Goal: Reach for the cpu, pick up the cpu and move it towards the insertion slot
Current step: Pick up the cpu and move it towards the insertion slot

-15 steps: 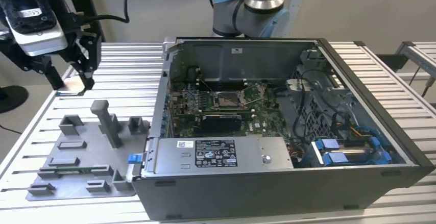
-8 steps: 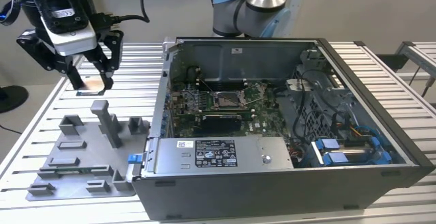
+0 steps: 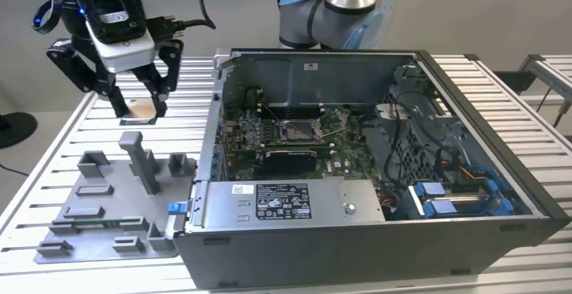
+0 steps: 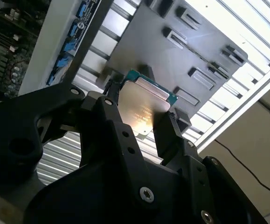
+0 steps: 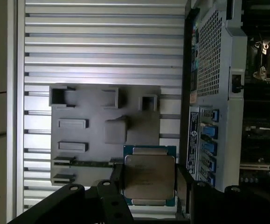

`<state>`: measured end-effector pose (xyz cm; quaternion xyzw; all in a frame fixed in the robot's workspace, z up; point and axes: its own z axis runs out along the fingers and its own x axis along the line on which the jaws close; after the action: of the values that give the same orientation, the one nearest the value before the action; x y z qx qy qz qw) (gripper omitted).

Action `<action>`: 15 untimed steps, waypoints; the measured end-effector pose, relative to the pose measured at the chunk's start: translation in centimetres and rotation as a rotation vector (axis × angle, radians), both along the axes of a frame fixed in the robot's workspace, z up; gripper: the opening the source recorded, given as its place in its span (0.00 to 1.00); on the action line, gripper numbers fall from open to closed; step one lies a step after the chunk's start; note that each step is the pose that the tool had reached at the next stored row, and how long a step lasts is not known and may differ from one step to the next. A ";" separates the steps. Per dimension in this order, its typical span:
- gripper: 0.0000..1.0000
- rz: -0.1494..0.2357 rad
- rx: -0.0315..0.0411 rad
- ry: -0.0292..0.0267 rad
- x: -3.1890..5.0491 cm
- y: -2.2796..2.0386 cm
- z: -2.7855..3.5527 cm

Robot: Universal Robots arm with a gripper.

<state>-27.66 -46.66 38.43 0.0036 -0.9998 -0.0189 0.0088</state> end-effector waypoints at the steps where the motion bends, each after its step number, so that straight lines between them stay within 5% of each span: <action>1: 0.00 0.000 0.0000 0.0003 0.37 0.00 0.00; 15: 0.00 0.000 0.0000 0.0036 5.37 -0.02 0.00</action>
<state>-22.28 -46.68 38.43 0.0035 -0.9998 -0.0190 0.0106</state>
